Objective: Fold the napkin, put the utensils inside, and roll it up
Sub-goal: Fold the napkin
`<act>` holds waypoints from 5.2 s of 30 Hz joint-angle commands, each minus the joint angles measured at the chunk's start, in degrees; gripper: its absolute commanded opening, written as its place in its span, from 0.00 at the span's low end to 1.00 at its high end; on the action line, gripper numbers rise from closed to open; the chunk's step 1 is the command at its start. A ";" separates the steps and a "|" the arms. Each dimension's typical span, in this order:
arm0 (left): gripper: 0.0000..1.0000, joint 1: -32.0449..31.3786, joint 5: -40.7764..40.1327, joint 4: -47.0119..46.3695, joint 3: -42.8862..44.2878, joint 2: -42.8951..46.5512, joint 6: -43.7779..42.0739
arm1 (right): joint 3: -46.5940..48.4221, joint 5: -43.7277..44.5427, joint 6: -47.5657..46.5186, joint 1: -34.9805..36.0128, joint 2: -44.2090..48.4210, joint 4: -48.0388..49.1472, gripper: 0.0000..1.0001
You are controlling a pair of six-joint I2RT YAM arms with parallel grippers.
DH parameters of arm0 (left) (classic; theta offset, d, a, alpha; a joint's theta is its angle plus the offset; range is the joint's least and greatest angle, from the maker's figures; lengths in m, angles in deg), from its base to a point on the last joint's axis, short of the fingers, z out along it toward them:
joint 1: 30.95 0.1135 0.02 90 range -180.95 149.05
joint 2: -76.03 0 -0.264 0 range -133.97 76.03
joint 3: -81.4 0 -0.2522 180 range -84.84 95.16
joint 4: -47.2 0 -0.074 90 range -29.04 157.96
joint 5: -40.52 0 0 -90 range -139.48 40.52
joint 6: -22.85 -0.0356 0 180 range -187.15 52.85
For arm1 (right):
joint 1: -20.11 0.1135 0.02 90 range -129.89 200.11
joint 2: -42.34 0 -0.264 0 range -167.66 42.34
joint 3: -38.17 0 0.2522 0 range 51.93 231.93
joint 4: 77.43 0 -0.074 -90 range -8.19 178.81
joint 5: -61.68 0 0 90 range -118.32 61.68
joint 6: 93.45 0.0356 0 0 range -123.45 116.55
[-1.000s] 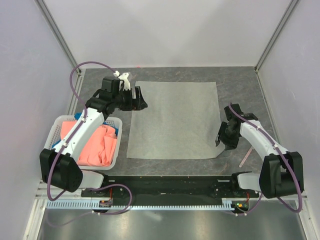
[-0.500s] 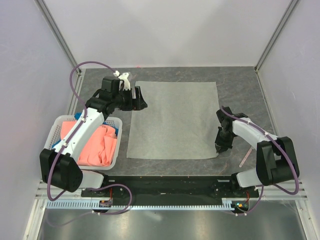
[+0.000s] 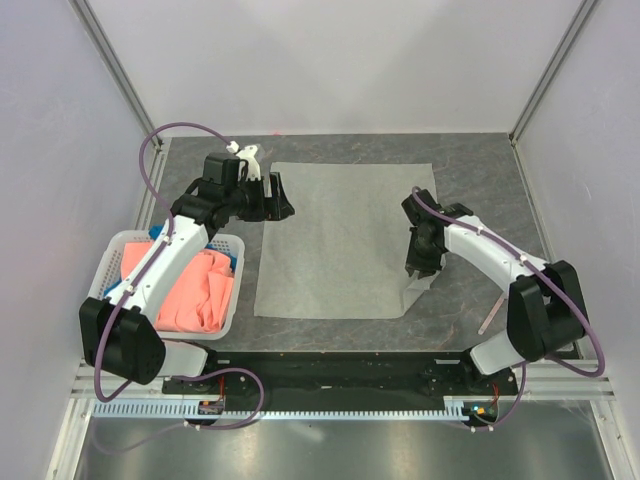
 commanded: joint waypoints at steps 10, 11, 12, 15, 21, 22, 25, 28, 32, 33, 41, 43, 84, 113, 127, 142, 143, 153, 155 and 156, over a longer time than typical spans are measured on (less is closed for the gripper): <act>0.88 -0.26 0.93 -2.01 0.28 1.71 -1.99 | -6.79 7.34 4.91 -0.88 8.52 -4.90 0.44; 0.88 -0.17 1.02 -2.01 0.20 1.62 -1.99 | -7.23 7.60 5.18 -1.05 9.48 -5.07 0.44; 0.88 -0.26 1.19 -2.10 0.28 1.53 -2.07 | -7.58 7.77 5.26 -1.75 10.10 -5.33 0.45; 0.88 -0.26 1.54 -2.10 0.28 1.53 -2.07 | -10.03 7.69 5.18 -4.21 12.82 -6.48 0.48; 0.88 -0.26 1.99 -2.10 0.20 1.27 -2.07 | -14.52 8.65 3.60 -8.96 15.02 -8.06 0.50; 0.88 -0.26 2.16 -2.01 0.28 1.27 -2.07 | -14.96 8.65 3.25 -9.49 15.28 -7.80 0.49; 0.88 -0.26 2.69 -2.10 0.28 1.09 -1.90 | -15.58 8.65 2.11 -11.60 14.85 -7.53 0.46; 0.88 -0.26 2.69 -2.10 0.20 1.18 -1.99 | -15.84 8.39 0.97 -12.92 13.36 -6.31 0.43; 0.88 -0.26 2.69 -2.10 0.28 1.09 -2.07 | -15.32 7.86 -0.27 -13.45 10.28 -5.43 0.42; 0.88 -0.17 2.78 -2.10 0.28 1.09 -1.99 | -15.40 7.43 -0.45 -13.36 9.76 -5.16 0.42; 0.88 -0.26 2.95 -2.10 0.28 0.92 -1.99 | -15.84 5.93 -1.06 -13.36 6.06 -2.88 0.42; 0.88 -0.26 3.13 -2.18 0.37 0.74 -1.90 | -16.11 5.14 -1.06 -13.36 5.36 -1.91 0.42; 0.88 -0.17 3.21 -2.10 0.46 1.09 -1.90 | -14.45 8.47 3.33 -13.45 14.32 -2.33 0.00; 0.88 -0.17 4.36 -2.62 0.11 1.27 -1.28 | 7.70 8.57 -2.83 -13.57 6.69 -8.68 0.00; 0.88 -0.08 1.46 -2.54 -0.07 0.57 -1.99 | 45.39 0.75 -0.27 6.24 -34.26 3.80 0.00; 0.88 -1.75 0.32 -5.00 1.95 -7.60 -2.51 | 57.93 -7.08 -3.52 4.58 -39.49 9.07 0.57; 0.87 -2.62 -0.21 -5.17 2.65 -8.57 -2.51 | 55.89 -6.82 -3.78 3.70 -35.29 9.60 0.57; 0.65 -7.20 -0.12 -12.73 18.46 -32.37 0.65 | 29.08 -8.31 -7.74 -6.59 -8.64 17.08 0.57; 0.60 -8.16 -1.26 -12.12 23.19 -37.63 -0.23 | 24.86 -8.92 -8.97 -7.73 -4.17 16.90 0.57; 0.59 -8.34 -1.96 -12.03 24.61 -39.06 -0.40 | 23.54 -9.10 -9.23 -8.08 -2.74 16.81 0.57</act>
